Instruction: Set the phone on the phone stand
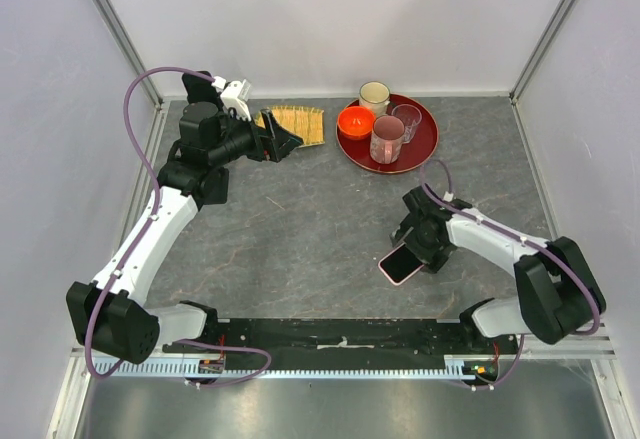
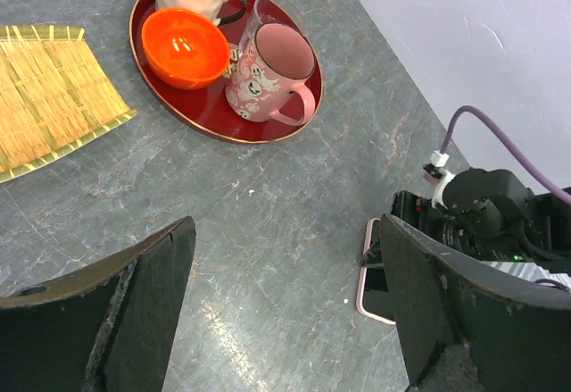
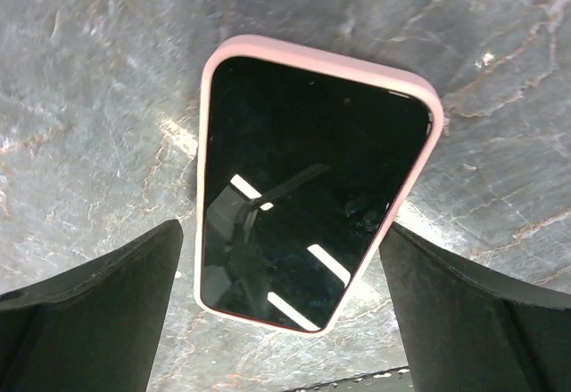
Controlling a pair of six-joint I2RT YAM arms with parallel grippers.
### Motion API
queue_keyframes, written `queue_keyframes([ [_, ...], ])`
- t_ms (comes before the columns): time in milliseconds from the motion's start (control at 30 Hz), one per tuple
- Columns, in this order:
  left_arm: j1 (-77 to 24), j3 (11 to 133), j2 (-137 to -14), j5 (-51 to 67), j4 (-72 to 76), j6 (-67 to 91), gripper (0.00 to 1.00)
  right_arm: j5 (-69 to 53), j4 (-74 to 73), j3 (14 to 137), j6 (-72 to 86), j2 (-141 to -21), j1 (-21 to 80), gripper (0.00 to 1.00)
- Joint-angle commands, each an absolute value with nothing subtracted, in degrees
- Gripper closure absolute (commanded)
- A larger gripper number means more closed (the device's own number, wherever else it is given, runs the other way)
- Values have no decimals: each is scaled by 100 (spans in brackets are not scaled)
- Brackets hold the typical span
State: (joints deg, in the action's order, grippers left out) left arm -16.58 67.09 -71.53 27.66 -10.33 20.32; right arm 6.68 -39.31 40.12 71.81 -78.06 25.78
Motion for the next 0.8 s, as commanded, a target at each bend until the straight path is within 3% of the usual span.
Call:
queue_keyframes([
  [0,-1670,6688,-7119,2909,-844,2136,11,1019,-3823,4254,6556,-8085,2882,2],
  [500,-1679,6688,-7084,2936,-844,2118,11,1266,-4421,4658,7874,-9097,2988,2],
  [667,-1661,6697,-7075,2953,-844,2136,11,1476,-4412,4439,8358,-8974,3094,16],
  [767,-1661,6688,-7075,2988,-817,2136,11,1669,-4403,4465,8359,-8912,3155,39],
])
